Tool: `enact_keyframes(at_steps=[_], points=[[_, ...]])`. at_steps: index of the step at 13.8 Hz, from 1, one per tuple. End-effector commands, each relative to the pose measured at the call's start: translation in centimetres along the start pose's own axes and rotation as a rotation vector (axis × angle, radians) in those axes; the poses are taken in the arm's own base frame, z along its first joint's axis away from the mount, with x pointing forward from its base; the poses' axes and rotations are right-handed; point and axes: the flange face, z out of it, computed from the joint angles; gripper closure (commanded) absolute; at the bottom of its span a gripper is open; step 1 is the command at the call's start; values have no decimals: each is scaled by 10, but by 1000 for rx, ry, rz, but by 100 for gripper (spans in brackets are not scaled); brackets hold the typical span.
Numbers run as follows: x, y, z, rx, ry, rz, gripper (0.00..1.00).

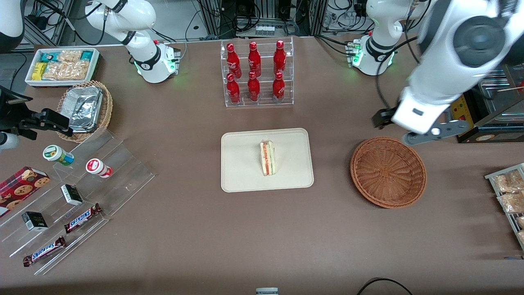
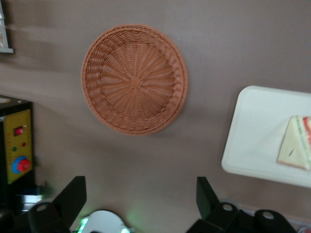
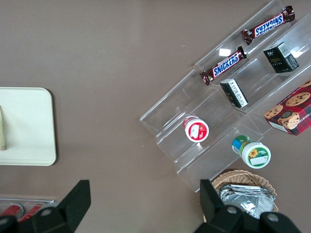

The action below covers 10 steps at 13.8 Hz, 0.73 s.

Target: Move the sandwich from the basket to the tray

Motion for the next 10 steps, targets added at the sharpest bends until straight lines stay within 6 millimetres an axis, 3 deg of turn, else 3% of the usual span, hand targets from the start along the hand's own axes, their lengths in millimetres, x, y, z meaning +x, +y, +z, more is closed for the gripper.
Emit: enact_keyframes(at_steps=[1,2,5,10], points=[[-7,-48,-9,-47,-32,101,0],[-3,-75,-10,-69,-44,111,0],[-7,-118,-16,-79,-64,196,0],[-1,-130,-15,-76,-68,197,0]])
